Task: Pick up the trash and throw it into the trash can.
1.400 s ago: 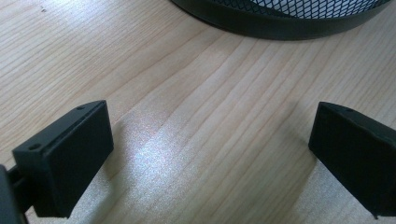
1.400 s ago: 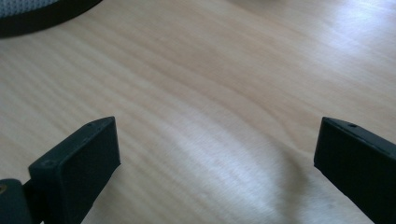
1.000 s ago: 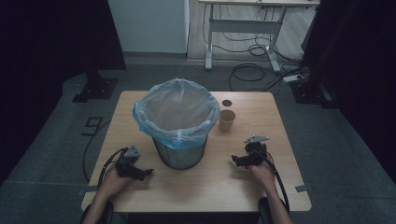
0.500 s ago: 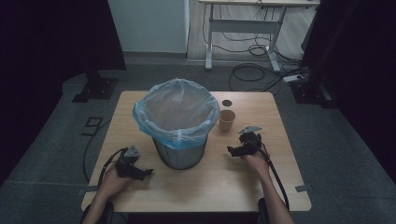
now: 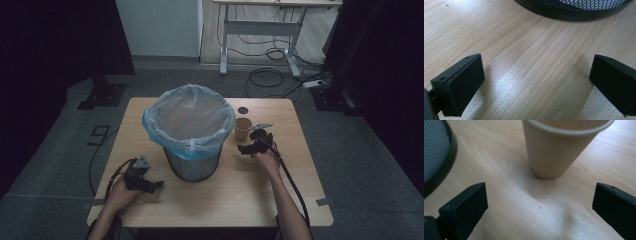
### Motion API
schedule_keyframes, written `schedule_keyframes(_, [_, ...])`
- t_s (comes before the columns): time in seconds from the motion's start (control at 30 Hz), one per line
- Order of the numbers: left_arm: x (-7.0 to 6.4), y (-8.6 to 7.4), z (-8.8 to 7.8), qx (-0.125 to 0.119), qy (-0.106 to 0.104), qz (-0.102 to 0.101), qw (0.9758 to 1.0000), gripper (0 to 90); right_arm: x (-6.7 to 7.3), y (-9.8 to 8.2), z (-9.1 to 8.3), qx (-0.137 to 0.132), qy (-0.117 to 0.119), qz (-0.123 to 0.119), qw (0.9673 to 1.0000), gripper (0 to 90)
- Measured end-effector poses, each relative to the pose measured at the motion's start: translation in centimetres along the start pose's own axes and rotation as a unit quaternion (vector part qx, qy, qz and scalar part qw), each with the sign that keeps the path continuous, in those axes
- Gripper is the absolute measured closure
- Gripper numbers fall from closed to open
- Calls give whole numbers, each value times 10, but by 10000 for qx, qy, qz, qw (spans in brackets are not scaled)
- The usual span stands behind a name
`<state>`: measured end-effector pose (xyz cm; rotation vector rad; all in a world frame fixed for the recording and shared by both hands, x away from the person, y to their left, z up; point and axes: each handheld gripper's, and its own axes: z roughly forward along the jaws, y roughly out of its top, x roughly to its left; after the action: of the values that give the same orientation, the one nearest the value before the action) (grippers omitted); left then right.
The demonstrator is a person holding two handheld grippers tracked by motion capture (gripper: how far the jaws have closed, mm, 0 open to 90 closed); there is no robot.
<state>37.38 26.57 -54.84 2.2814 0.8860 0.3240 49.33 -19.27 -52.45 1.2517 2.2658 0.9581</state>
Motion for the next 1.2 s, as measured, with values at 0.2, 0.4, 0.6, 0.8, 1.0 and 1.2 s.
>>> schedule_keyframes(0.2, [0, 0, 0, 0, -1, 0, 10000, 0, -1, 19, 13, 33, -21, 75, 10000, 0])
schedule_keyframes(0.4, [0, 0, 0, -1, -1, -1, 10000, 0, -2, 31, 19, -52, -64, 68, 9999, 0])
schedule_keyframes(0.6, [0, 0, 0, 0, -2, -1, 10000, 0, -4, 41, 28, -128, -92, 66, 9999, 22])
schedule_keyframes(0.8, [0, 0, 0, 1, -2, 2, 10000, 0, -5, 46, 31, -226, -89, 71, 9997, 214])
schedule_keyframes(1.0, [0, 0, 0, 2, -3, 1, 10000, 0, -5, 48, 25, -174, 48, 67, 9998, 256])
schedule_keyframes(1.2, [0, 0, 0, 2, -2, 1, 10000, 0, -2, 51, 8, -238, 196, 65, 9995, 257])
